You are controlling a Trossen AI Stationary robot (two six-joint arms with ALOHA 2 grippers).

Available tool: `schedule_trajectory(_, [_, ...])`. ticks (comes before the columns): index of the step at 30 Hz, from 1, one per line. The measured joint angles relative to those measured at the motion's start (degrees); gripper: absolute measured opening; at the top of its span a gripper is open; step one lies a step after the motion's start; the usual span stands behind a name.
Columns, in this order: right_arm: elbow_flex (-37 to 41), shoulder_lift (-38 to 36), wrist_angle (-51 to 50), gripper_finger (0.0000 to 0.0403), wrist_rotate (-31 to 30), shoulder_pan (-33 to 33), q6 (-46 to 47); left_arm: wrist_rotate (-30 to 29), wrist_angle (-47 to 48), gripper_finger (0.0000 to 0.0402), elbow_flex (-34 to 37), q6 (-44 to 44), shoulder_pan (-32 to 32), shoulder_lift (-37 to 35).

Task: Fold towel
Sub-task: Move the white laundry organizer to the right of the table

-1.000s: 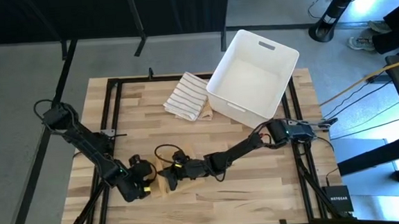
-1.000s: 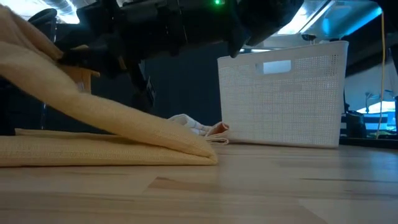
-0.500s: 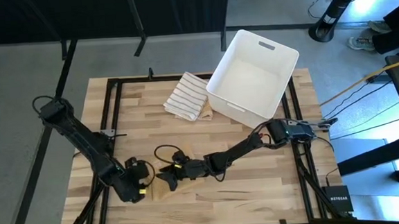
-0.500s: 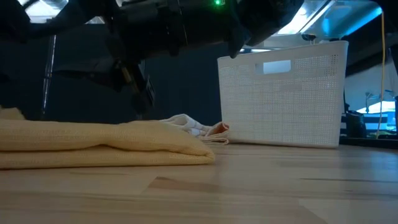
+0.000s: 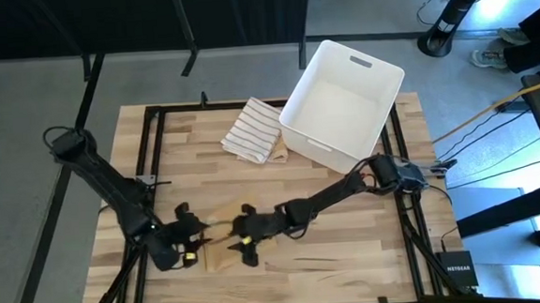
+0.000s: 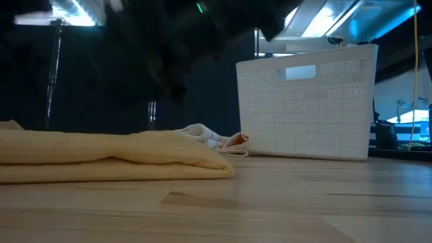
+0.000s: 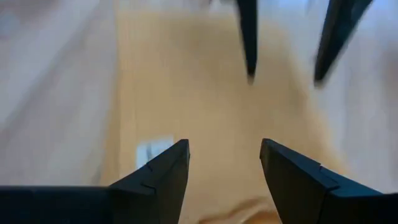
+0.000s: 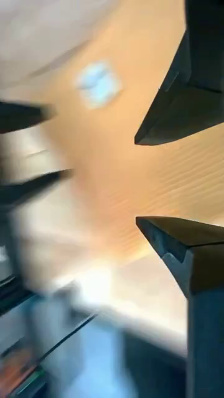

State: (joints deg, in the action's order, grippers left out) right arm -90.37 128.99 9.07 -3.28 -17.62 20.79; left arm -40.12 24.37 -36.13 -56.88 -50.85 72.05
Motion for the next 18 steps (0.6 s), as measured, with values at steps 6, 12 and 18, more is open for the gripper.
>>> schedule_trajectory(6, [0.2, 2.1, -14.9, 0.0199, -4.8, -0.9, -2.7, 14.3, 1.3, 0.0191, 3.5, -7.2, 2.3, 5.0])
schedule_trajectory(12, [0.0, 0.9, -19.8, 0.0199, -5.8, -0.8, -1.7, 16.9, -0.4, 0.0191, 3.3, -7.4, 2.3, 6.2])
schedule_trajectory(18, [-1.7, -8.1, -29.4, 0.0199, -7.0, -0.8, -0.9, 17.0, -0.3, 0.0192, 3.3, -7.3, 2.2, 6.2])
